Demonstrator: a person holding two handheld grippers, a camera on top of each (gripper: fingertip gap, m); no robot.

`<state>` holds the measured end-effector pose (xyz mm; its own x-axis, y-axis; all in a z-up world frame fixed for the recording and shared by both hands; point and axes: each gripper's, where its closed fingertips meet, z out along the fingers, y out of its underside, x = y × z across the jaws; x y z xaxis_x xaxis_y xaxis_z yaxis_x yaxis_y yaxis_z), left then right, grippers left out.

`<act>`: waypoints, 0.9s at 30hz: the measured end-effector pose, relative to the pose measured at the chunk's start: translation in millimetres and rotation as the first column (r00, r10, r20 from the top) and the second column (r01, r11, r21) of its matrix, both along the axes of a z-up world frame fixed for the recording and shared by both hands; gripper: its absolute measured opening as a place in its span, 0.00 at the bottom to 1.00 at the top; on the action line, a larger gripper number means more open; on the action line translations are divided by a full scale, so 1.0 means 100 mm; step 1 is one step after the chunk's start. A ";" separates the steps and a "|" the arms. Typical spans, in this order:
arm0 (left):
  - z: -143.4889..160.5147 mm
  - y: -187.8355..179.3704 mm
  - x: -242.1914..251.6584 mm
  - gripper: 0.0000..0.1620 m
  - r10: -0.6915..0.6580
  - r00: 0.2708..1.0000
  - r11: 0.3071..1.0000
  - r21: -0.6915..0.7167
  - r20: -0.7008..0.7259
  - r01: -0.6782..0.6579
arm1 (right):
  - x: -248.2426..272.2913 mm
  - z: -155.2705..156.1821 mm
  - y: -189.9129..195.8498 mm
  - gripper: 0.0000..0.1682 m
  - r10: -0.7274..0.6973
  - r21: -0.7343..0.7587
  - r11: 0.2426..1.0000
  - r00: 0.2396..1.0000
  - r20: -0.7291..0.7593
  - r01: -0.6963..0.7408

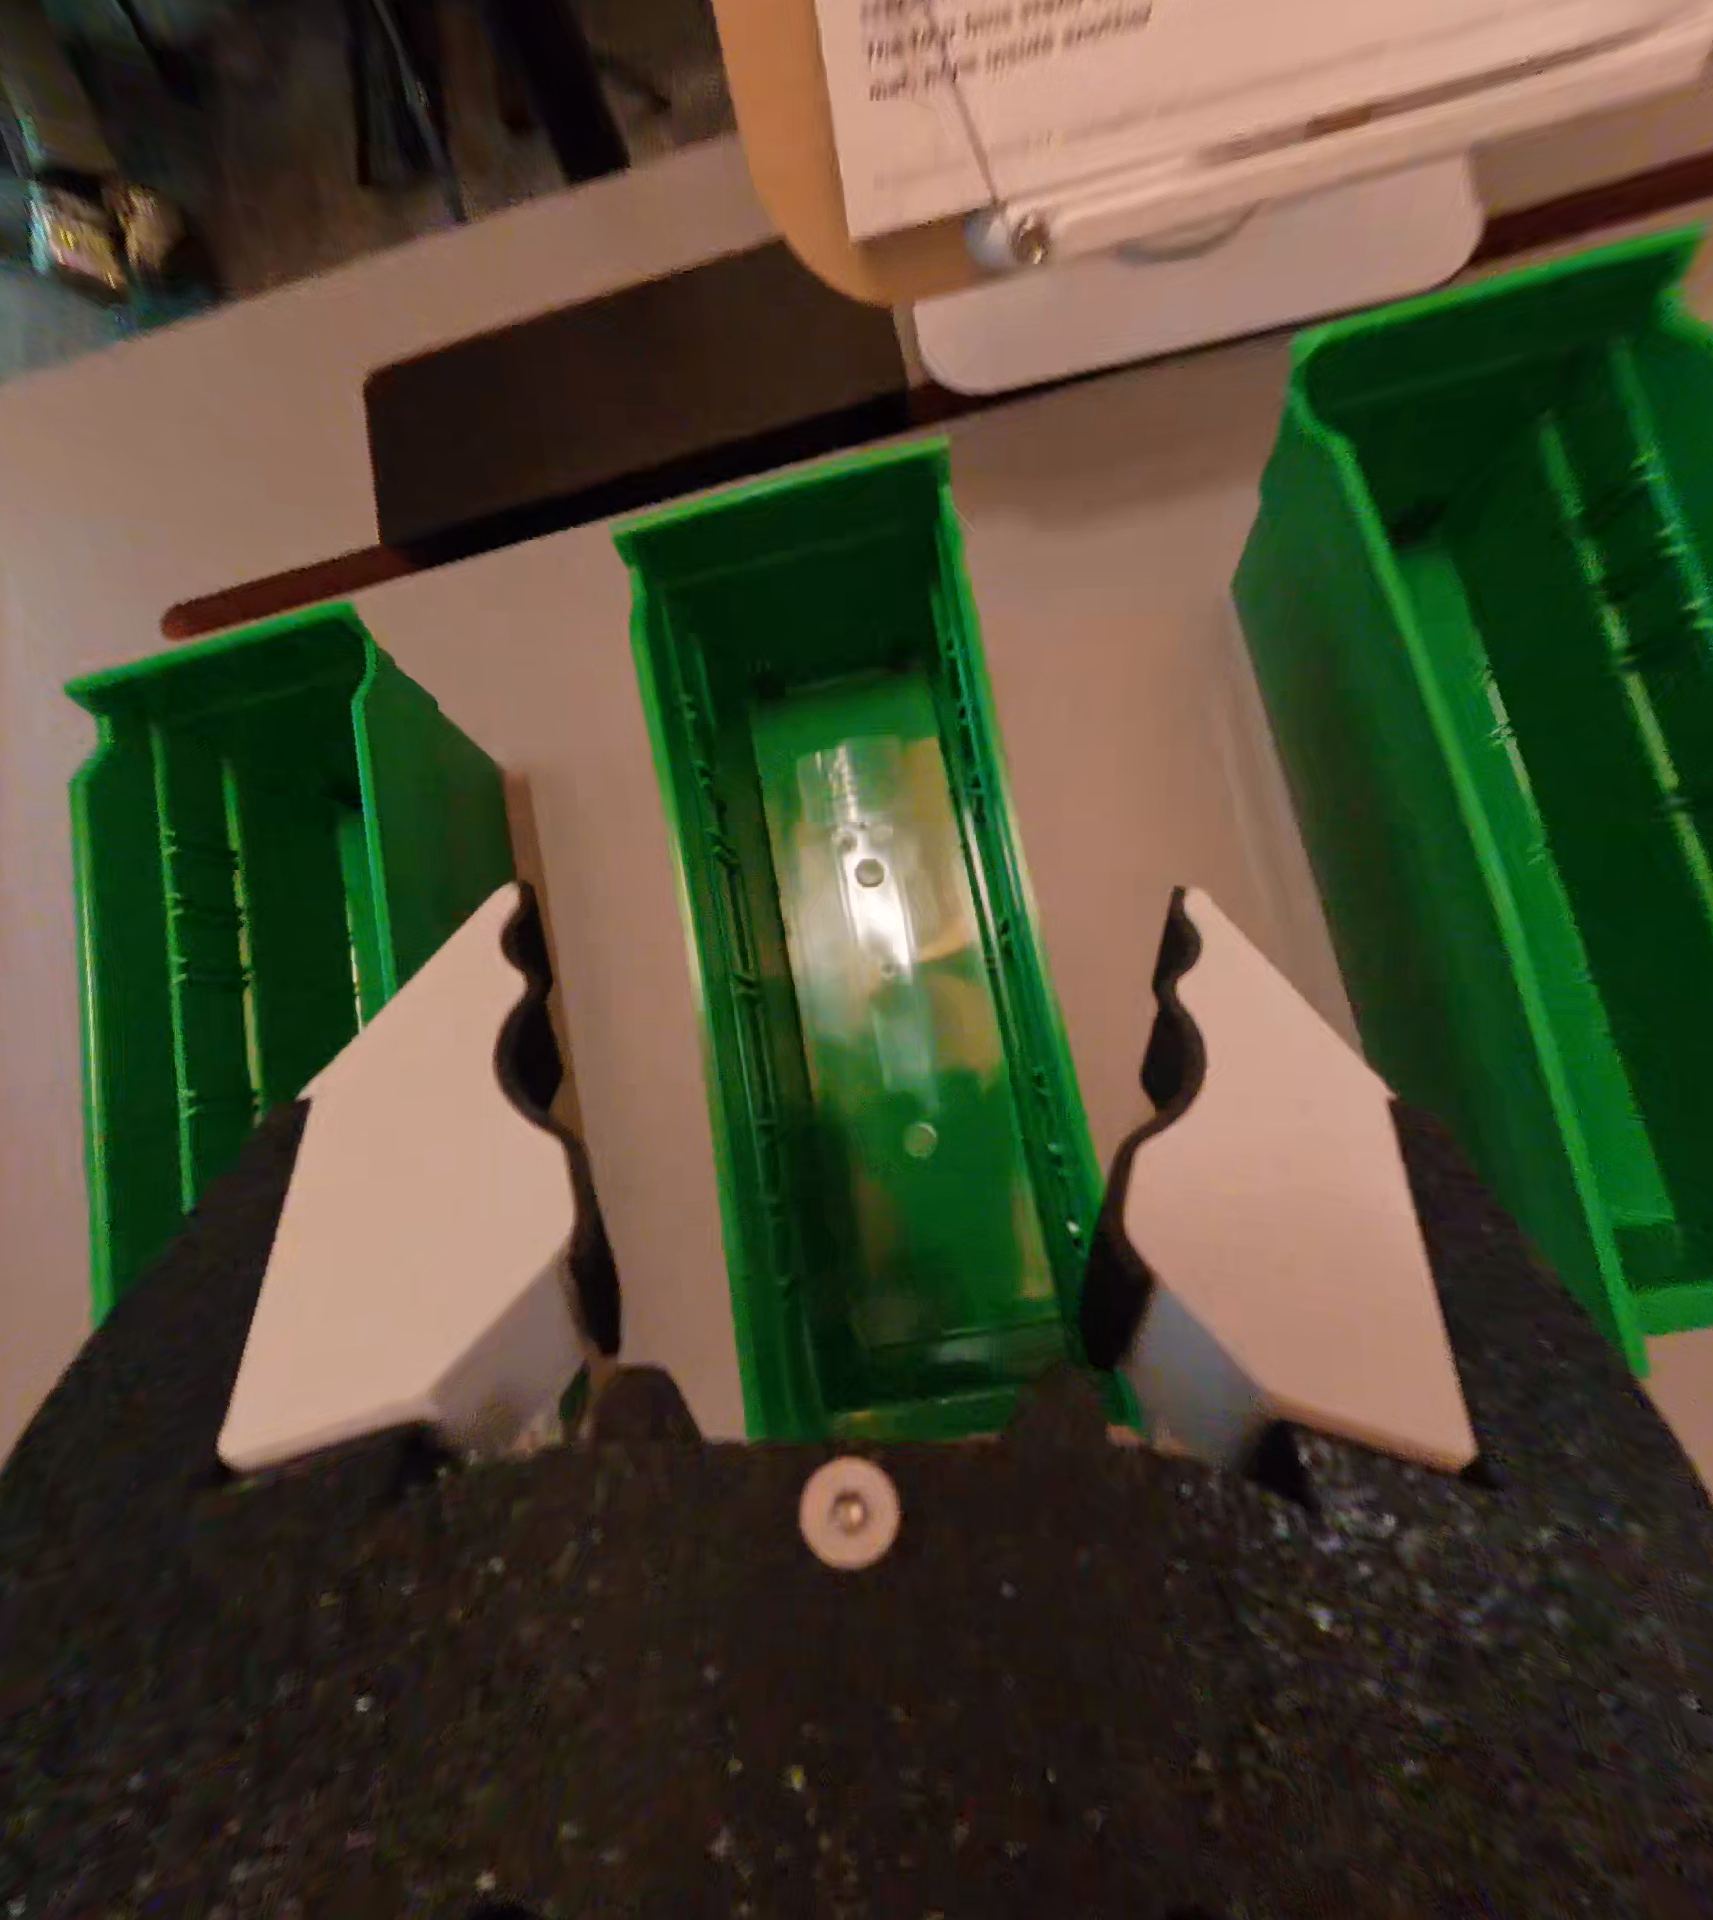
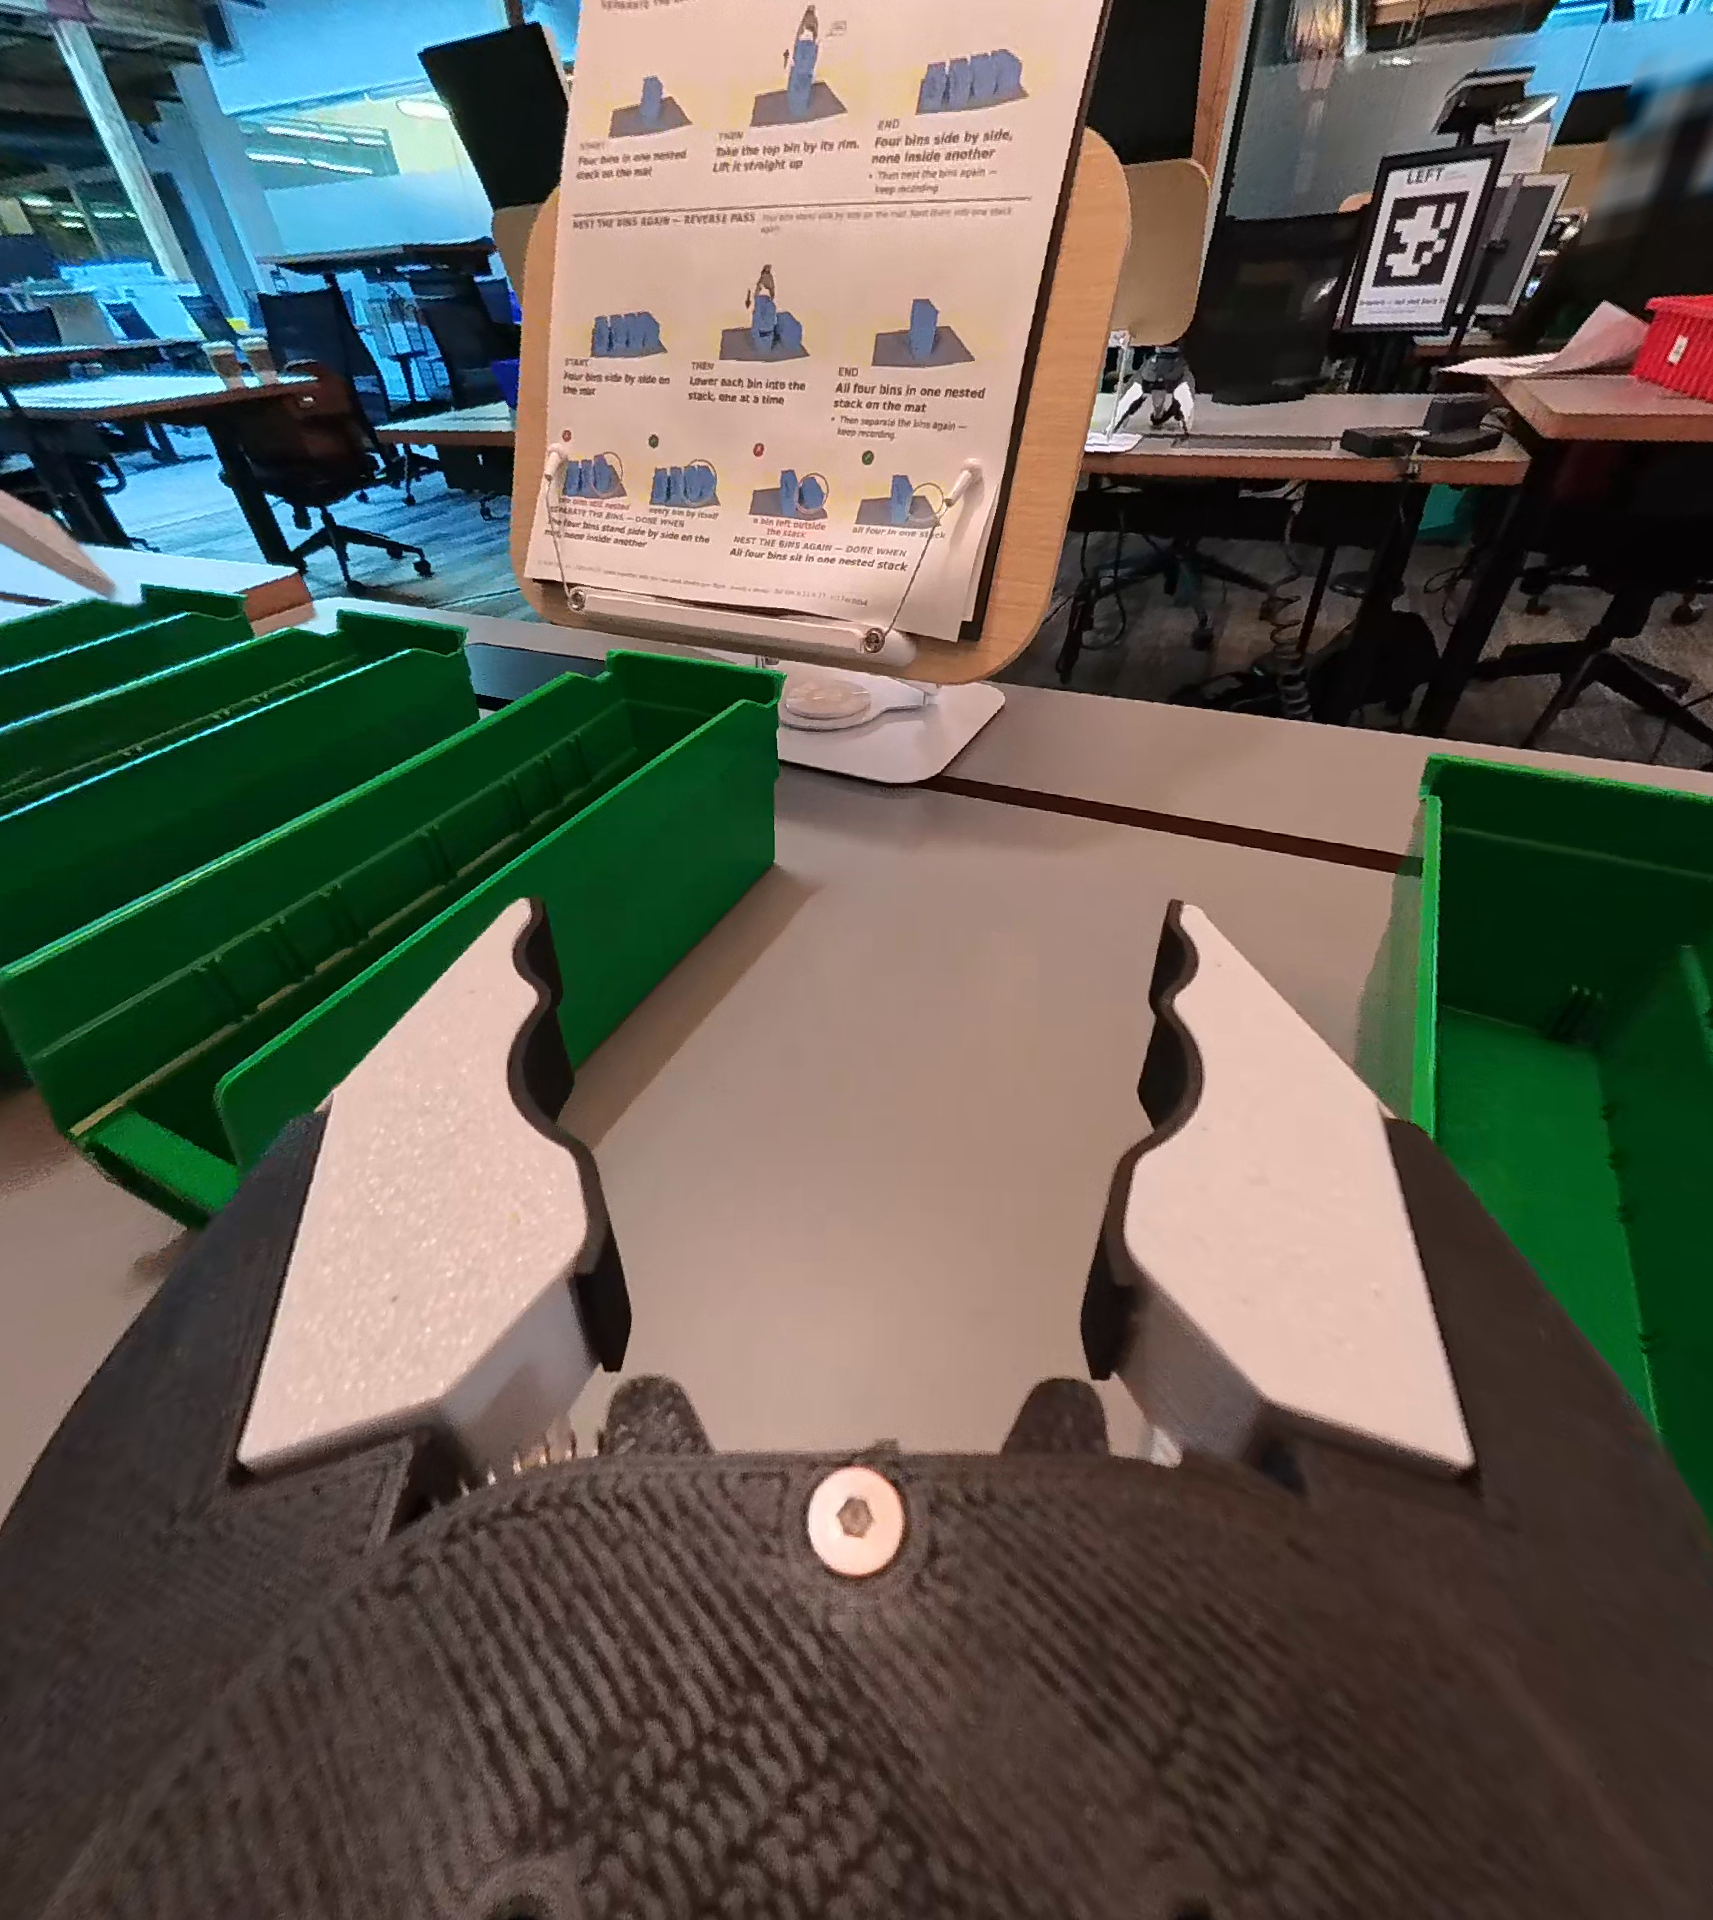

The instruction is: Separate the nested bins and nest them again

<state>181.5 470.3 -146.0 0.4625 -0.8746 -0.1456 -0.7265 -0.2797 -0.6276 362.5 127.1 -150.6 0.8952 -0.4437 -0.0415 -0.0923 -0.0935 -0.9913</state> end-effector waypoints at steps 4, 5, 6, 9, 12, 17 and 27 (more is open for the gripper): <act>0.16 -0.19 -0.30 0.67 -0.075 0.966 0.990 0.133 0.248 0.042 | -0.05 -0.03 0.02 0.67 0.004 -0.012 1.000 1.000 0.000 -0.004; 0.13 -0.23 -0.41 0.64 -0.104 0.955 0.980 0.193 0.279 0.050 | -0.07 -0.04 0.04 0.67 0.006 -0.020 1.000 1.000 0.005 -0.006; 0.08 -0.26 -0.54 0.64 -0.115 0.946 0.967 0.253 0.302 0.037 | -0.09 -0.05 0.06 0.68 0.006 -0.026 1.000 1.000 0.011 -0.006; -0.06 -0.41 -0.90 0.61 -0.120 0.905 0.917 0.395 0.409 -0.057 | -0.18 -0.07 0.15 0.69 0.022 -0.031 0.999 0.999 0.023 -0.021; -0.23 -0.70 -1.18 0.64 -0.148 0.841 0.890 0.441 0.520 -0.117 | -0.25 -0.08 0.23 0.70 0.041 -0.019 0.999 0.999 0.009 -0.041; -0.76 -0.97 -1.40 0.68 -0.117 0.892 0.948 0.316 0.438 -0.031 | -0.34 -0.12 0.33 0.71 0.060 -0.026 0.998 0.998 0.009 -0.060; -1.02 -0.69 -1.91 0.67 0.075 0.875 0.983 0.114 0.479 -0.147 | -0.43 -0.15 0.42 0.73 0.057 -0.050 0.997 0.998 0.039 -0.055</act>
